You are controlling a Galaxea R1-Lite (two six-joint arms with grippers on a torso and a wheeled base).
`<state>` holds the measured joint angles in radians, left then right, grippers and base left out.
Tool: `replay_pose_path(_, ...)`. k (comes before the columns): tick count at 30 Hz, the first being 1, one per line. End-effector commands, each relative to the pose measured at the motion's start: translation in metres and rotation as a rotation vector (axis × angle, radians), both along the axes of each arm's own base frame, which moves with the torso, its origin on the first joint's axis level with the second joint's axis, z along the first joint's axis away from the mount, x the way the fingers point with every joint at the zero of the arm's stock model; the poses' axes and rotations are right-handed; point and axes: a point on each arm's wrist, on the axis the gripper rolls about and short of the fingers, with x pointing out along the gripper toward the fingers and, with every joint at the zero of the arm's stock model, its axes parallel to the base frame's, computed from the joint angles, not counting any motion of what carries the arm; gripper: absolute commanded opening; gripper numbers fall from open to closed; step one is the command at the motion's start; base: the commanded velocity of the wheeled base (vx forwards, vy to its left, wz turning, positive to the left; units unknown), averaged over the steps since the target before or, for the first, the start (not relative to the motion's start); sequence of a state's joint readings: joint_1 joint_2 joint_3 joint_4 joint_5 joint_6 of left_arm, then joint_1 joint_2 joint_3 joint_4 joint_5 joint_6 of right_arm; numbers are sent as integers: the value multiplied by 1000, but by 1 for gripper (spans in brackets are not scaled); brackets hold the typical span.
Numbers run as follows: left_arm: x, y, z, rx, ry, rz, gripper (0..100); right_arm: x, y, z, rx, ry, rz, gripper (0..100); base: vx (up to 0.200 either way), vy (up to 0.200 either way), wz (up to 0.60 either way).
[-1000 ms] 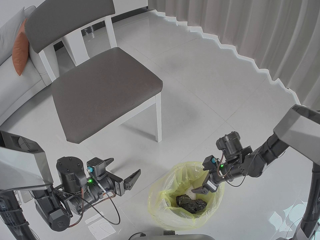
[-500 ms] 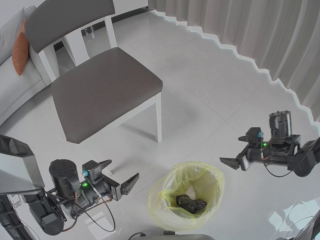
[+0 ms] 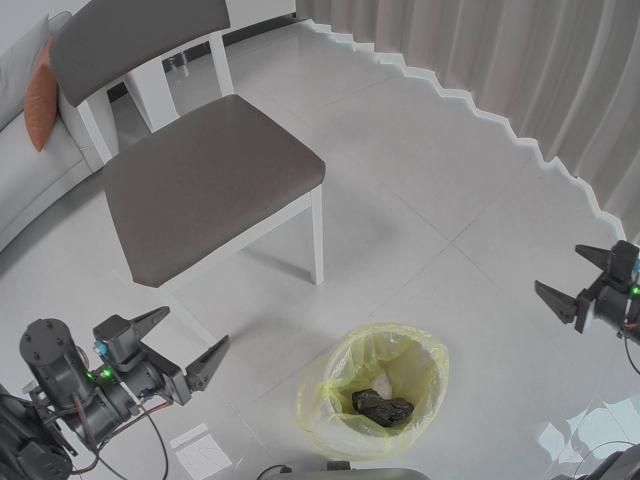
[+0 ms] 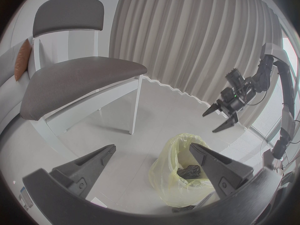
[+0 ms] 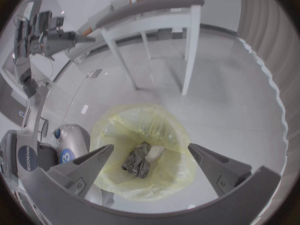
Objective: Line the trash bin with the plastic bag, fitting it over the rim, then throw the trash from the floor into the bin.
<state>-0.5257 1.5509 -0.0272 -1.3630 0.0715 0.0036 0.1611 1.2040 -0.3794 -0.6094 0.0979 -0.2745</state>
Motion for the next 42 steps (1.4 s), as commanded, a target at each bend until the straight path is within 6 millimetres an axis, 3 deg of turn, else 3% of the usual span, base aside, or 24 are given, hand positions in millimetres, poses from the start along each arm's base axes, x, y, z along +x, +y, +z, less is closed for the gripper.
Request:
replay_pose_path(1,-46,32,55,-101,-197,127,100,-86,-20,0,82,-160,-84,100,0,0,0)
replay_pose_path(4,-70,47,62,-92,-206,144,100,-115,-23,-13,114,-170,-86,100,0,0,0)
replay_pose_path(7,-86,64,56,-60,-199,230,100,-140,-25,-29,154,-155,-91,100,0,0,0)
replay_pose_path(9,-92,68,55,-63,-211,247,100,-146,-25,-33,166,-154,-94,100,0,0,0)
replay_pose_path(10,-107,76,51,-70,-247,285,100,-164,-27,-40,175,-164,-95,100,0,0,0)
replay_pose_path(13,-128,85,49,-71,-298,355,100,-185,-28,-47,176,-186,-95,100,0,0,0)
replay_pose_path(18,-161,88,35,-60,-352,344,100,-199,-29,-53,190,-173,-135,100,0,0,0)
replay_pose_path(19,-177,87,32,-64,-363,312,100,-202,-28,-52,233,-193,-161,100,0,0,0)
replay_pose_path(23,-203,86,20,-63,-312,316,100,-207,-26,-54,277,-230,-204,100,0,0,0)
replay_pose_path(27,-202,86,15,-112,-266,336,100,-205,-26,-63,299,-206,-210,100,0,0,0)
replay_pose_path(32,-191,87,-4,-110,-241,382,100,-190,-27,-96,284,-168,-230,100,0,0,0)
replay_pose_path(33,-191,87,-4,-110,-241,382,100,-190,-27,-96,284,-168,-230,100,0,0,0)
replay_pose_path(36,-179,87,-29,-99,-219,385,100,-187,-27,-96,293,-253,-207,100,0,0,0)
replay_pose_path(42,-178,87,-32,-118,-185,388,100,-187,-27,-97,288,-247,-214,100,0,0,0)
